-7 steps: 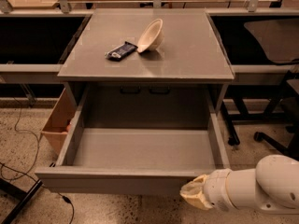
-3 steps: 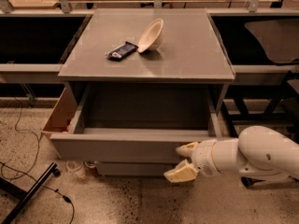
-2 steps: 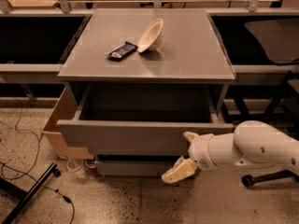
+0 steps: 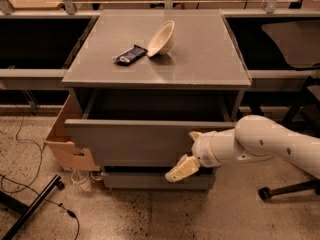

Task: Close top drawer

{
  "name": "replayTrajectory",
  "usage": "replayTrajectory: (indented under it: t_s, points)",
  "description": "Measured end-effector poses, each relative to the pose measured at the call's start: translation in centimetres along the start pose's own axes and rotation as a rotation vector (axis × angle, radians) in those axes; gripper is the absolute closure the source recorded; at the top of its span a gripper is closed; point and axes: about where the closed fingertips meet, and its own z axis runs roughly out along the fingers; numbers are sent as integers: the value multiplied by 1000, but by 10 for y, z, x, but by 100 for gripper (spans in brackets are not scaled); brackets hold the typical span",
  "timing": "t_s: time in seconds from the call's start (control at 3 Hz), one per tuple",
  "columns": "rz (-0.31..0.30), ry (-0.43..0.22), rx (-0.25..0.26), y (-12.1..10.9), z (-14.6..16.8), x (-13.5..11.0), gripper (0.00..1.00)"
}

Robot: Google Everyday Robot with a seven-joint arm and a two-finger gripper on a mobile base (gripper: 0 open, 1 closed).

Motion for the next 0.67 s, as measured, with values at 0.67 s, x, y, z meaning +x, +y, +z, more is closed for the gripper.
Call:
replayTrajectory:
  t_s: [0.67]
  points:
    - [-6,4,26,-20,4,-11,41]
